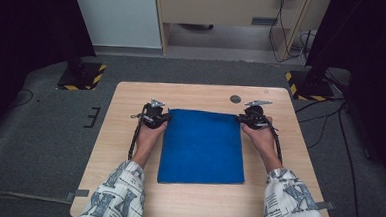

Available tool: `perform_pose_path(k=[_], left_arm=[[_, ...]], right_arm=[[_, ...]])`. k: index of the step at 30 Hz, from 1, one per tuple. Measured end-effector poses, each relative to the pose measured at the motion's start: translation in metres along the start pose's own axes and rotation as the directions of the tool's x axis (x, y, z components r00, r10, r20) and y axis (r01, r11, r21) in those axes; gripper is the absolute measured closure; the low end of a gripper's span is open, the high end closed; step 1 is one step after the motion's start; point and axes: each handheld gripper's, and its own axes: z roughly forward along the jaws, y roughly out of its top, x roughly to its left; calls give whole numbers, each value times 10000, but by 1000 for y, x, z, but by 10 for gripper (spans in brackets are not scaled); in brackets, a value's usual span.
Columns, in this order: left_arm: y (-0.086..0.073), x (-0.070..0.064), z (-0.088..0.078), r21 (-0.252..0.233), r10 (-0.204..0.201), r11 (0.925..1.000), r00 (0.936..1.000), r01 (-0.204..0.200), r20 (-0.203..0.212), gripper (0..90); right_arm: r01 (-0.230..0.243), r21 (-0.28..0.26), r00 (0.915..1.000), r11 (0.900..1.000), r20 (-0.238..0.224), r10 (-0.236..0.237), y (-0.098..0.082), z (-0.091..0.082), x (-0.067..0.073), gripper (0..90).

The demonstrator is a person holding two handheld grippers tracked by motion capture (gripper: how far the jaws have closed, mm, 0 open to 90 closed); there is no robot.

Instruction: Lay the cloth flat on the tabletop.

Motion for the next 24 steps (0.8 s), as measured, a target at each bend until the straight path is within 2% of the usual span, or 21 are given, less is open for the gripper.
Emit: perform_pose_path(k=[2, 3, 5, 6, 7, 8, 14, 15, 20, 21, 24], left_arm=[[0, 1, 0, -164, 89, 9998, 9999, -88, 65, 615], [0, 0, 0, -197, 194, 9996, 9998, -194, -17, 540], [1, 0, -2, -271, 192, 9994, 9998, -193, -69, 487], [2, 0, -3, -334, 158, 9993, 9999, -159, -25, 478], [2, 0, -4, -368, 155, 9992, 9999, -155, -6, 478], [3, 0, -5, -387, 130, 9992, 9999, -130, 9, 441], [5, -4, -12, -229, 198, 9995, 9998, -196, 91, 368], [6, -4, -14, -235, 155, 9996, 9998, -152, 141, 335], [8, -6, -17, -254, 228, 9994, 9997, -230, -50, 312], [8, -6, -18, -296, 197, 9994, 9998, -198, -40, 291], [9, -7, -19, -222, 172, 9996, 9999, -172, 11, 255]], right_arm=[[-37, -180, 10000, 9998, 27, 37, 0, 1, 0, 511], [70, -238, 10000, 9997, 71, -69, 0, 0, 1, 389], [97, -274, 9999, 9996, 108, -94, 0, 0, 2, 357], [144, -479, 9999, 9987, 99, -139, 2, -3, 3, 316], [144, -479, 9999, 9987, 99, -139, 2, -3, 3, 316], [185, -660, 9997, 9977, 148, -175, 4, -5, 4, 287], [253, -734, 9990, 9970, 376, -226, 7, -11, 6, 238], [262, -685, 9990, 9973, 388, -235, 7, -15, 8, 235], [258, -726, 9994, 9970, 262, -240, 6, -21, 15, 248], [389, -774, 9990, 9962, 242, -371, 4, -25, 20, 252], [462, -804, 9987, 9957, 233, -445, 2, -28, 23, 264]])
